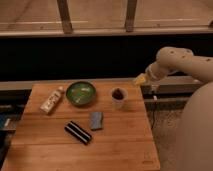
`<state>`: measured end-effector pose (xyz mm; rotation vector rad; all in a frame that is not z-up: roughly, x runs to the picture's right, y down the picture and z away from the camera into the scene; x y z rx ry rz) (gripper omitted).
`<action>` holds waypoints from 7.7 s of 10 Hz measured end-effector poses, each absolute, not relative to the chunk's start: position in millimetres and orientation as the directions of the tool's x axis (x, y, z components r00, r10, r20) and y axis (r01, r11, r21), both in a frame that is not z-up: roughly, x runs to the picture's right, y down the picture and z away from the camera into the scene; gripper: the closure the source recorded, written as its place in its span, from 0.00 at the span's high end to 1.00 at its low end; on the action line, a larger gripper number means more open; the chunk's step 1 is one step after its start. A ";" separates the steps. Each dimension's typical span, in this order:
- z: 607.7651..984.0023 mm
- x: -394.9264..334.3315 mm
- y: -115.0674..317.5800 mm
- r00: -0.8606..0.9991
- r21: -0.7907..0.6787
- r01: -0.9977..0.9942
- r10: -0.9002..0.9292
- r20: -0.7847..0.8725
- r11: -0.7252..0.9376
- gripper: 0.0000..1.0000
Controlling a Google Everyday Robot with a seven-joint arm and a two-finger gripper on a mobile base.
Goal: Place the bottle in the ceramic bowl
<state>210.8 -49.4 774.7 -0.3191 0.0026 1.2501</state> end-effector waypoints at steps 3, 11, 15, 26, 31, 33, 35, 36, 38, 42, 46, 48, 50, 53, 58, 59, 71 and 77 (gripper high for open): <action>764.1 175.5 -65.0 0.386 -0.277 -0.897 0.915 -0.116 0.344 0.80; 783.2 18.6 -70.6 0.602 -0.443 -0.732 0.796 -0.066 0.517 0.80; 796.0 -97.4 -30.6 0.748 -0.541 -0.574 0.663 -0.041 0.614 0.80; 789.5 -46.4 -20.1 0.574 -0.445 -0.768 0.803 -0.158 0.461 0.80; 807.5 -97.9 -36.0 0.594 -0.451 -0.752 0.790 -0.150 0.480 0.80; 821.6 -146.2 -49.8 0.613 -0.474 -0.729 0.779 -0.133 0.493 0.80; 834.7 -192.2 -62.6 0.633 -0.502 -0.701 0.766 -0.111 0.506 0.80; 840.6 -219.4 -67.1 0.647 -0.521 -0.680 0.756 -0.096 0.516 0.80; 843.5 -241.1 -69.8 0.658 -0.534 -0.663 0.748 -0.082 0.524 0.80; 844.1 -240.6 -69.2 0.660 -0.536 -0.661 0.747 -0.084 0.524 0.80; 857.4 -263.0 -38.3 0.686 -0.606 -0.604 0.725 -0.065 0.518 0.80; 862.1 -276.4 -30.6 0.695 -0.644 -0.573 0.718 -0.052 0.507 0.80; 861.9 -303.3 -17.8 0.718 -0.679 -0.524 0.696 -0.027 0.514 0.80; 868.1 -336.2 4.5 0.761 -0.717 -0.462 0.649 -0.018 0.521 0.80; 901.1 -344.7 27.9 0.784 -0.718 -0.471 0.616 -0.074 0.513 0.80; 901.7 -343.3 27.4 0.783 -0.717 -0.473 0.617 -0.075 0.512 0.80; 908.2 -340.1 30.2 0.755 -0.651 -0.570 0.632 -0.174 0.501 0.80; 925.4 -333.3 39.3 0.740 -0.637 -0.609 0.627 -0.243 0.473 0.80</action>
